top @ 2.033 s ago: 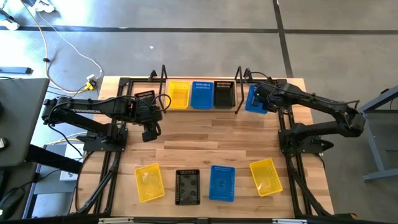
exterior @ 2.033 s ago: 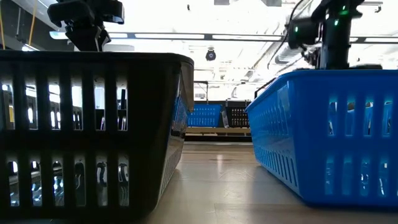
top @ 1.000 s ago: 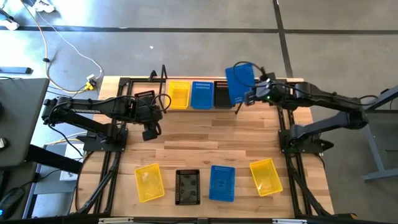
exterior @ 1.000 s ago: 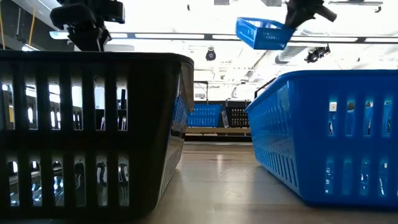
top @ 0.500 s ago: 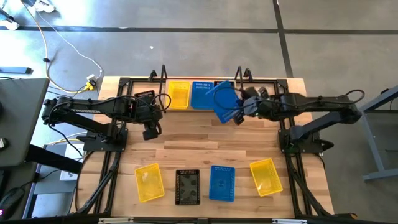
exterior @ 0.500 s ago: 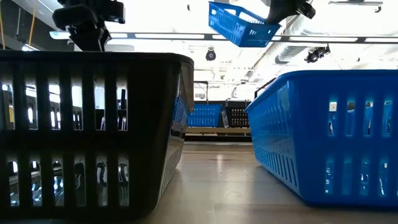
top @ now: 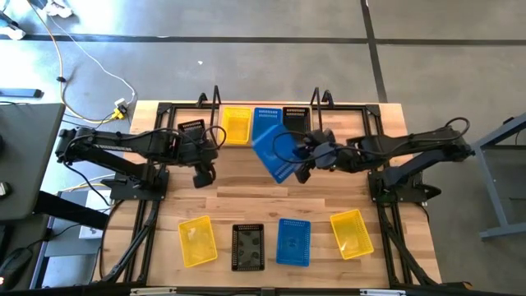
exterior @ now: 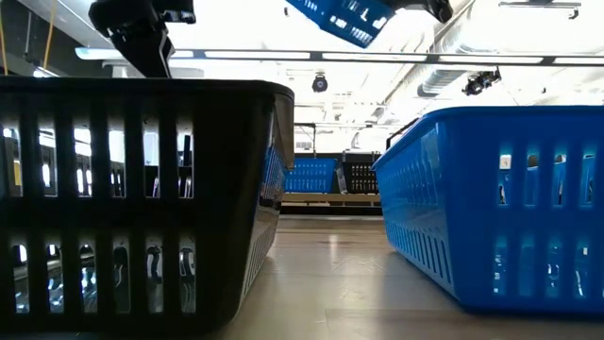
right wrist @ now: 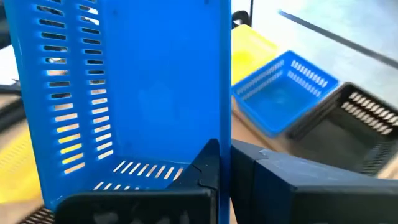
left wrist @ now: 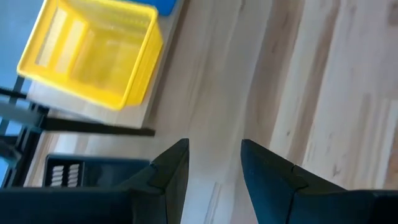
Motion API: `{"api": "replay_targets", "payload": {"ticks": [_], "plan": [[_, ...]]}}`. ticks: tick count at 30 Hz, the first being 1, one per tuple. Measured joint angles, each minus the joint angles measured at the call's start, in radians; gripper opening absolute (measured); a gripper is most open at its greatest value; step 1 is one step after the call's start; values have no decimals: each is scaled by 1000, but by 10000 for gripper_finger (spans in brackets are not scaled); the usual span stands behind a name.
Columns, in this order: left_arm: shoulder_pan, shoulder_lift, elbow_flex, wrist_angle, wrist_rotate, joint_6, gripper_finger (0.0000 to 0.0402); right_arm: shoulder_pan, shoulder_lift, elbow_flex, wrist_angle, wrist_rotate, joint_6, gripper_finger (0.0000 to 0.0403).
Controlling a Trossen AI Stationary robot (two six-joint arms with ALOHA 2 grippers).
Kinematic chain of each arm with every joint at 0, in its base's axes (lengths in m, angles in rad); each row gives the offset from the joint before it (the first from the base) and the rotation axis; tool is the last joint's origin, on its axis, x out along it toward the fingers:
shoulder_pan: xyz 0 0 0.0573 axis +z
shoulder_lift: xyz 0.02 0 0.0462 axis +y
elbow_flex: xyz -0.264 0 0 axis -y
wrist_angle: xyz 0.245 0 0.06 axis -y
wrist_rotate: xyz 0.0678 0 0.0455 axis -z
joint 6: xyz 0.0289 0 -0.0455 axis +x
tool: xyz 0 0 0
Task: Stack baskets on shelf by color
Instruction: Stack the top blue basket on top of the blue basket on the shelf
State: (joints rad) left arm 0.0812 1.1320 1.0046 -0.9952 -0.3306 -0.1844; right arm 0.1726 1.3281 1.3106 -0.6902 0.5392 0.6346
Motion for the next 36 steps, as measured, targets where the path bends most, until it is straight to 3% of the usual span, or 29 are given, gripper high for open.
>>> {"api": "replay_targets", "payload": {"ticks": [17, 30, 36], "plan": [[-208, 0, 1, 83, -87, 0, 135, -3, 122, 3, 215, -63, 266, 0], [-306, 0, 2, 184, -245, -20, 135, -84, 282, 172, 175, -56, 378, 0], [-317, 0, 2, 282, -291, 87, 135, -114, 349, 188, 146, -55, 470, 0]]}}
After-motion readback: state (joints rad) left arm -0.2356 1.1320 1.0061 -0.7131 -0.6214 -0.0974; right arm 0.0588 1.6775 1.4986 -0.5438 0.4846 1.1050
